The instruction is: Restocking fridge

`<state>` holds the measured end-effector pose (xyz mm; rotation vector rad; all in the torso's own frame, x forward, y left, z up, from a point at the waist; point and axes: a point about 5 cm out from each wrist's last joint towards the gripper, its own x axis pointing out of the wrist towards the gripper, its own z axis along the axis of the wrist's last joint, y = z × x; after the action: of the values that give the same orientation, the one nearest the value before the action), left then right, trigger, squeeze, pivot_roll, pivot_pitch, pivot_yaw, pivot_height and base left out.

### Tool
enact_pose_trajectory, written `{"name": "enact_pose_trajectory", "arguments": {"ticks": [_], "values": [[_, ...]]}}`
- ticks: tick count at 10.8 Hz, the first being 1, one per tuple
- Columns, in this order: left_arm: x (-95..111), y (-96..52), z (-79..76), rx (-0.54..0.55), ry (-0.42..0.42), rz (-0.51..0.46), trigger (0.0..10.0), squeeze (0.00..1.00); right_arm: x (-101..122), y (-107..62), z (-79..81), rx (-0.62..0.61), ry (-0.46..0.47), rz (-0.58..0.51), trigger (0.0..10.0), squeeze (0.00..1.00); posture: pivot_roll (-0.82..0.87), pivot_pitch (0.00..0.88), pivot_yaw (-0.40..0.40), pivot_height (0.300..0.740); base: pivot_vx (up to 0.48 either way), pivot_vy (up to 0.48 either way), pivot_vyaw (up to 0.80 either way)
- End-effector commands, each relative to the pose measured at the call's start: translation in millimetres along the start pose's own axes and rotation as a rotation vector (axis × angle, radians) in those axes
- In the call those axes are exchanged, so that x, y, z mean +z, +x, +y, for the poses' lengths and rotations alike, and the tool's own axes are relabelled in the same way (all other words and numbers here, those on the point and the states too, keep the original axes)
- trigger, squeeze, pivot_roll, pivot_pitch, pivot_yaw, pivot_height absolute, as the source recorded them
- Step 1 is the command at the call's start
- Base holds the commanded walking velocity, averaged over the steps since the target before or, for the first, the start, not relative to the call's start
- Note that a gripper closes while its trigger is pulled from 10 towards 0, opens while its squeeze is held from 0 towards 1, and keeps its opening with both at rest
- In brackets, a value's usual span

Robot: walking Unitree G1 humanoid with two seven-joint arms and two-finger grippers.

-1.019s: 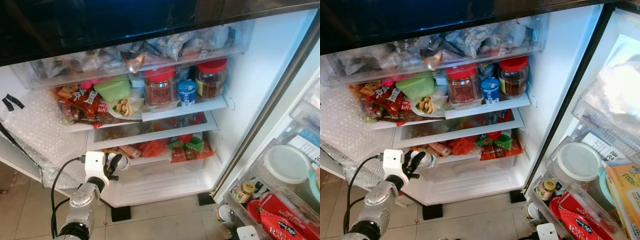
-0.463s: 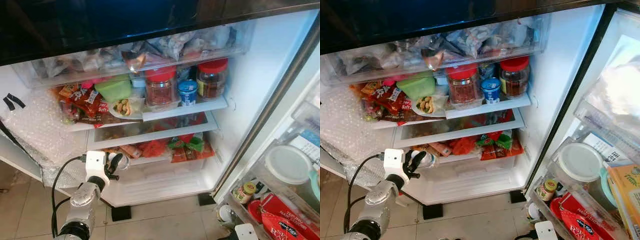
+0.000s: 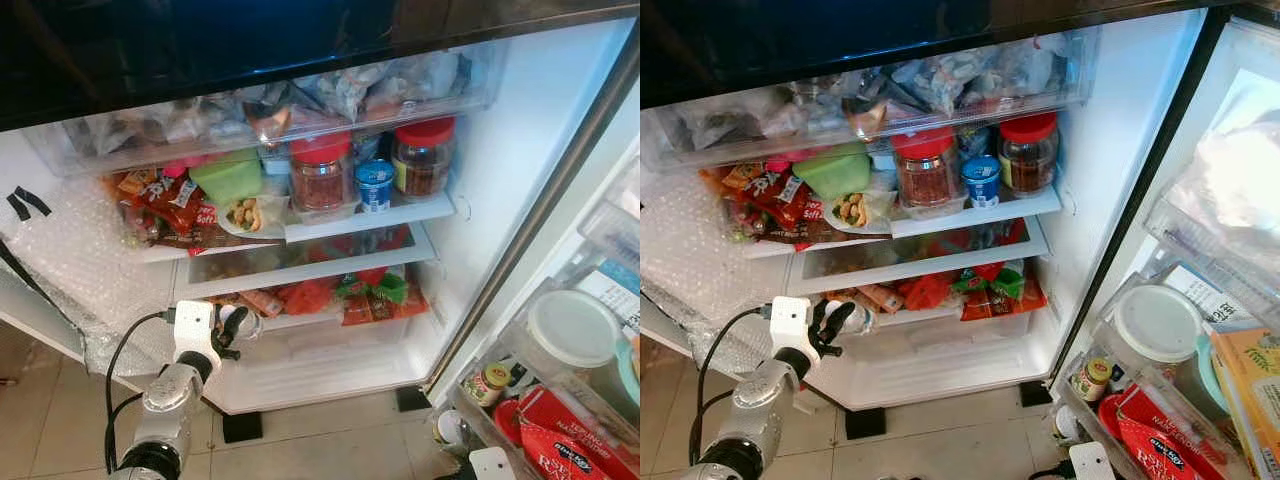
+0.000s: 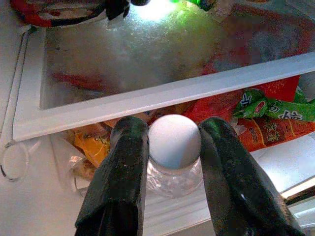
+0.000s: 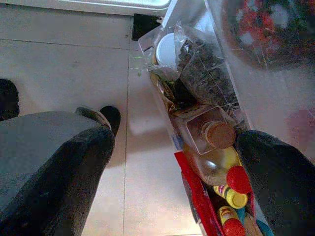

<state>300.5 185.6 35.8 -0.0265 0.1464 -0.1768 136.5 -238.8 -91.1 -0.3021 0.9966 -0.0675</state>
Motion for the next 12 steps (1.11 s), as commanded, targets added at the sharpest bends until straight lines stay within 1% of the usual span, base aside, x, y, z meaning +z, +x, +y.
{"name": "enact_pose_trajectory", "arguments": {"ticks": [1,7,11,12], "values": [[0.6,-0.3,2.3,0.006,0.010,-0.002,10.0,0.00,-6.2,-1.2,1.8,0.011,0.013,0.027,10.0,0.00,-0.02,0.102,0.104,0.740,0.240,0.000,0.00],[0.2,0.5,0.9,0.008,0.006,0.000,10.0,0.00,-5.9,-1.1,1.4,0.020,0.016,0.029,10.0,0.00,-0.02,0.105,0.101,0.740,0.251,0.000,0.00],[-0.3,0.2,-1.4,0.001,0.000,-0.005,10.0,0.00,-6.1,-1.1,2.0,0.031,0.021,0.031,10.0,0.00,-0.02,0.105,0.101,0.740,0.000,0.000,0.00],[-0.1,0.5,-1.3,0.000,0.002,-0.006,10.0,0.00,-6.0,-1.2,2.7,0.038,0.040,0.028,10.0,0.00,-0.02,0.106,0.102,0.740,0.000,0.000,0.00]]}}
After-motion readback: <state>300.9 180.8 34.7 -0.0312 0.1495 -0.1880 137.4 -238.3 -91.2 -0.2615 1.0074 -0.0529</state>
